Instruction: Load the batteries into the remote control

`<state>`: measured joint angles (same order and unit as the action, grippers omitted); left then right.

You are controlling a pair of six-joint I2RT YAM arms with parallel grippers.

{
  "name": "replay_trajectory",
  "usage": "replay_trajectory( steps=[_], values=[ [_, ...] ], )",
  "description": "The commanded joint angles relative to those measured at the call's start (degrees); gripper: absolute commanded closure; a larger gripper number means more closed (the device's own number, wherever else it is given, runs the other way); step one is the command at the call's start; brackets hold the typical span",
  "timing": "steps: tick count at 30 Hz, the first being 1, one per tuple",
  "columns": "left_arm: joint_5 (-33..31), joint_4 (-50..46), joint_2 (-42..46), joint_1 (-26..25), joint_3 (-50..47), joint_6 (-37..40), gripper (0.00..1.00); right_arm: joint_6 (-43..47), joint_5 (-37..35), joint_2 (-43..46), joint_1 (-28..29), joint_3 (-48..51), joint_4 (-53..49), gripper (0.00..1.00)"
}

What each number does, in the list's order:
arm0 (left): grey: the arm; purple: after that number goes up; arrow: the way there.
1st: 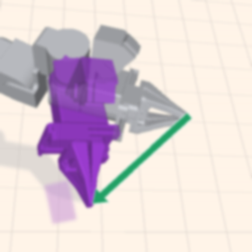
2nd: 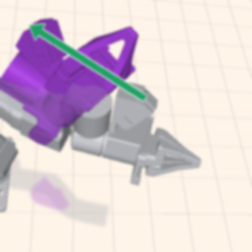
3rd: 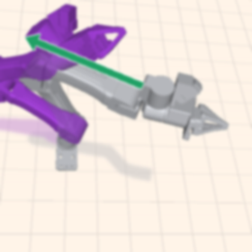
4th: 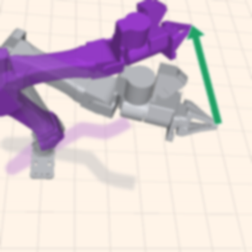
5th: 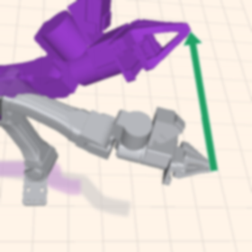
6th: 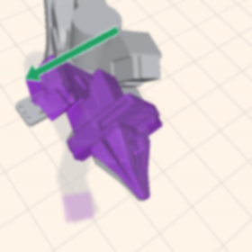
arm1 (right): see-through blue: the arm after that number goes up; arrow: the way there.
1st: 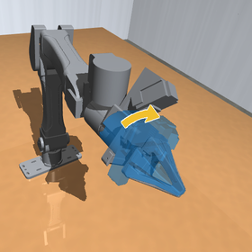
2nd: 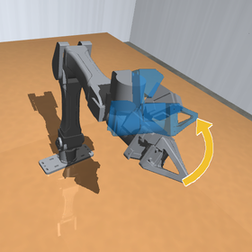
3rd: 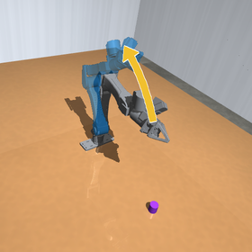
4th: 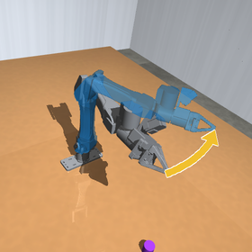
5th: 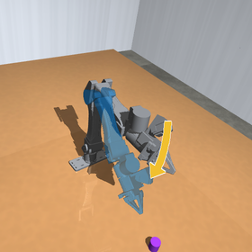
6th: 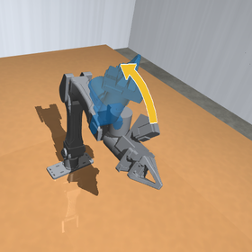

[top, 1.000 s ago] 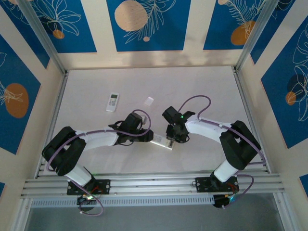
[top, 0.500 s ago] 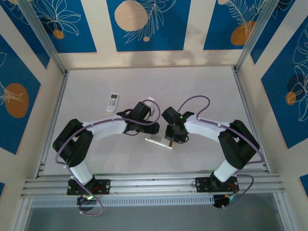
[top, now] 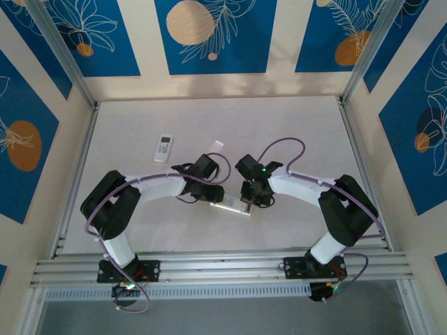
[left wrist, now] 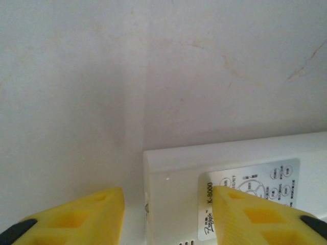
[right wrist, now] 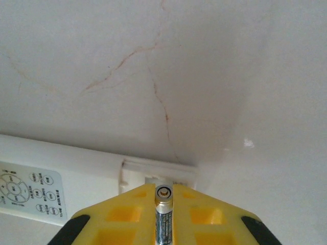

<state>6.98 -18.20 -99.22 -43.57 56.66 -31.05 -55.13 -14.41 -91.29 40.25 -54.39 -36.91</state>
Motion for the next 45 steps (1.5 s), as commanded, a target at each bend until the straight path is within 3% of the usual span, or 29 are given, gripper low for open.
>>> replay_trajectory(
  steps=[1, 13, 24, 45],
  values=[
    [-0.6, -2.1, 1.2, -0.5, -2.8, -2.8, 0.56, 1.1, 0.3, 1.7, -0.2, -1.9, -2.1, 0.84],
    [-0.1, 0.3, 4.8, -0.5, -6.3, -7.8, 0.67, 2.0, 1.1, 2.6, -0.1, -2.1, -3.1, 0.78],
    [-0.8, 0.1, 6.5, -1.6, -7.3, -9.2, 0.68, 2.8, 2.1, -1.1, 0.1, -2.7, -0.9, 0.79],
    [-2.7, -0.8, 6.1, -1.9, -6.7, -8.2, 0.68, 16.0, -2.5, -11.2, 2.3, -5.9, -4.7, 0.83]
  ],
)
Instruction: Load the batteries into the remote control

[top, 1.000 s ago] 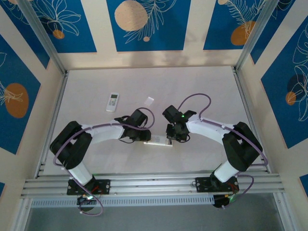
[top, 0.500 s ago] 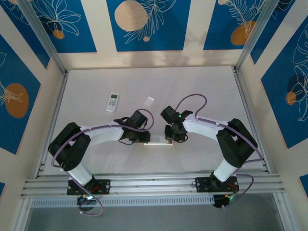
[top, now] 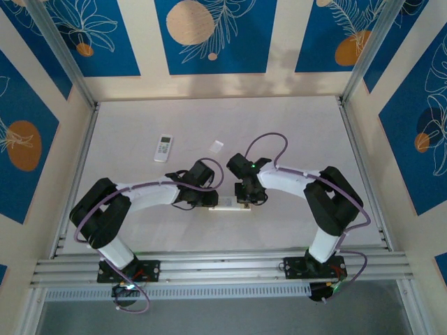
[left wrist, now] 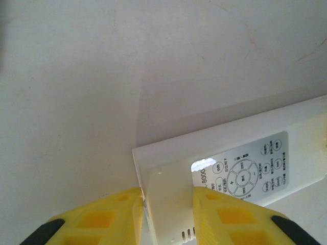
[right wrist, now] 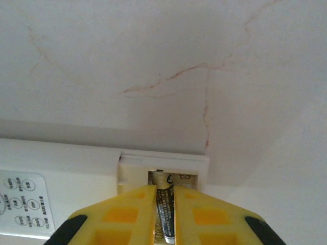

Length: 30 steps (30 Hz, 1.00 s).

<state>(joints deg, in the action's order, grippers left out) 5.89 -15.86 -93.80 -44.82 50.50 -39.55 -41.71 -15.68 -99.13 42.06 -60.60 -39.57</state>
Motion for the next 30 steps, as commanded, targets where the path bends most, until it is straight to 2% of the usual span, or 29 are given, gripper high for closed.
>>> replay_trajectory(
  steps=[1, 5, 8, 14, 21, 26, 30],
  values=[
    [-1.6, -3.0, 0.8, -0.7, -0.5, 0.4, 0.68, 2.8, -0.8, -3.7, 0.3, 0.3, -2.5, 0.81],
    [-1.7, -3.0, 0.7, -0.7, -0.2, 0.6, 0.68, 3.2, 4.4, -3.9, -0.6, 1.9, -0.8, 0.77],
    [-1.6, -3.1, 0.5, -0.6, 0.1, 0.7, 0.69, 2.6, 7.2, -3.6, -1.6, 3.0, 0.5, 0.80],
    [-1.9, -3.1, 1.0, -0.7, -0.3, 0.8, 0.69, 2.8, 4.8, 1.7, -2.1, 1.1, -1.0, 0.86],
    [-2.1, -3.0, 1.1, -0.7, -0.3, 0.7, 0.69, -1.5, 0.5, 8.3, -2.4, 1.0, -1.5, 0.87],
    [-1.9, -2.9, 0.9, -0.6, -0.2, 0.7, 0.69, -3.9, 0.0, 7.6, -2.3, 3.0, 1.0, 0.86],
    [-2.1, -3.0, 1.1, -0.6, -0.2, 1.0, 0.69, -0.1, -0.7, 4.4, -1.1, 2.1, -0.3, 0.79]
  ],
)
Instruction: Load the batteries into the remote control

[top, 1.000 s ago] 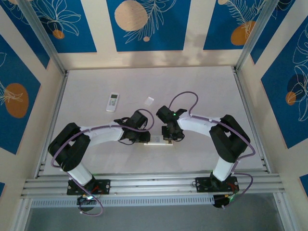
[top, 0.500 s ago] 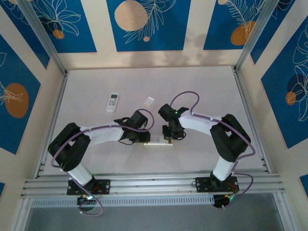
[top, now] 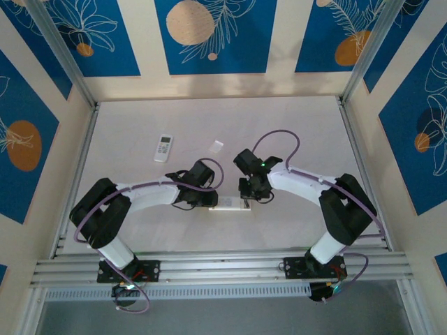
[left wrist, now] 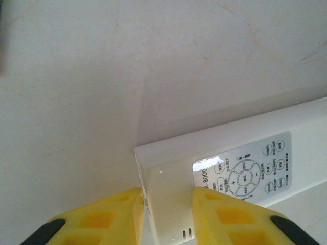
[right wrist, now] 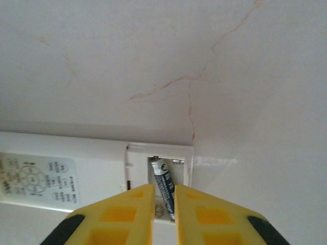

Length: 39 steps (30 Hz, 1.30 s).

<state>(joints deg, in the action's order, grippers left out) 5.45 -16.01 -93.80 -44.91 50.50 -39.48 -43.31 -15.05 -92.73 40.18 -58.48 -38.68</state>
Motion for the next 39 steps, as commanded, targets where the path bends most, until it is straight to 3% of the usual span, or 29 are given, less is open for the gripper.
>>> replay_trajectory(
  steps=[1, 6, 15, 26, 29, 39],
  values=[
    [-1.7, -2.9, 1.1, -0.5, -0.2, 0.9, 0.69, 2.8, -1.8, -2.7, 1.3, -0.4, -2.0, 0.78],
    [-1.4, -2.2, 0.6, -0.6, -0.2, 0.7, 0.69, 6.7, -2.2, -4.1, 1.9, -1.4, -4.0, 0.75],
    [-1.7, -2.2, 0.5, -0.6, -0.4, 1.0, 0.69, 11.6, -3.7, -8.7, 4.0, -5.8, -7.1, 0.78],
    [-1.4, -1.7, 0.3, -0.5, -0.6, 1.1, 0.69, 12.5, -9.1, -10.1, 7.1, -8.7, -10.9, 0.79],
    [-1.4, -1.8, 0.3, -0.6, -0.7, 1.1, 0.69, 12.8, -11.0, -9.5, 7.7, -9.9, -12.0, 0.76],
    [-1.4, -1.9, 0.3, -0.6, -0.2, 1.2, 0.69, 12.5, -8.6, -10.1, 7.3, -9.0, -9.7, 0.78]
  ],
)
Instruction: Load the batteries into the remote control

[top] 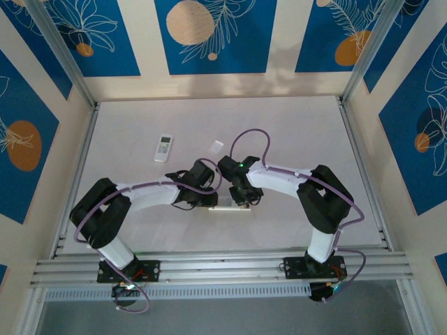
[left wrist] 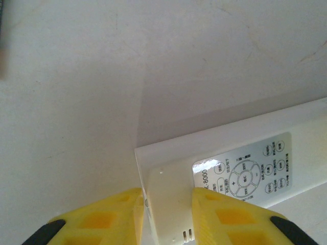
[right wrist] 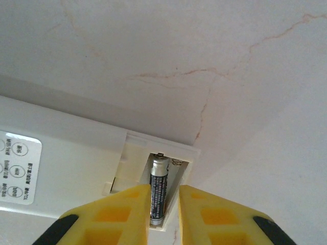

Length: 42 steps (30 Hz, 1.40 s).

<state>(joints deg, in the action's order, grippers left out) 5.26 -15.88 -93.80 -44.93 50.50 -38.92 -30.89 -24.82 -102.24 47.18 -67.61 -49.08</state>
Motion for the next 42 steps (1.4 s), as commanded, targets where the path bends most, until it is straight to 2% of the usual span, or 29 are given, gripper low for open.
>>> replay_trajectory(
  steps=[1, 14, 17, 19, 22, 26, 29, 33, 38, 42],
  values=[
    [-1.2, -2.1, 0.3, -0.6, -0.3, 0.7, 0.69, 0.0, 1.4, -0.9, 0.2, 0.5, 1.0, 0.79],
    [-1.3, -2.4, 0.1, -0.6, -0.1, 0.9, 0.69, 0.3, 6.0, -3.9, -0.1, 3.1, 0.8, 0.79],
    [-1.5, -2.4, 0.3, -0.5, -0.3, 0.9, 0.69, 1.7, 7.9, -3.9, -0.8, 3.6, -0.9, 0.85],
    [-1.5, -2.4, 0.4, -0.6, -0.3, 0.9, 0.69, 2.2, 6.5, -4.2, -1.3, 3.2, -3.5, 0.85],
    [-1.4, -2.2, 0.3, -0.6, -0.3, 0.8, 0.69, 3.4, 2.9, -4.8, -1.4, 2.5, -6.4, 0.82],
    [-1.2, -2.2, 0.2, -0.6, 0.1, 0.7, 0.69, 5.2, 4.1, -6.7, -1.4, 2.0, -6.5, 0.71],
    [-1.5, -2.4, 0.6, -0.6, -0.2, 0.9, 0.69, 6.1, 3.1, -9.6, -0.9, 1.1, -7.7, 0.69],
    [-1.8, -2.4, 0.8, -0.7, -0.4, 0.8, 0.69, 7.2, 0.5, -14.0, -0.5, 0.4, -9.7, 0.71],
    [-1.7, -2.4, 0.9, -0.6, -0.4, 0.8, 0.69, 6.0, 2.3, -17.7, -1.2, -1.0, -12.1, 0.80],
    [-1.7, -2.4, 0.6, -0.7, -0.2, 1.0, 0.69, 4.0, 1.4, -17.4, -1.4, -1.5, -13.3, 0.80]
  ],
)
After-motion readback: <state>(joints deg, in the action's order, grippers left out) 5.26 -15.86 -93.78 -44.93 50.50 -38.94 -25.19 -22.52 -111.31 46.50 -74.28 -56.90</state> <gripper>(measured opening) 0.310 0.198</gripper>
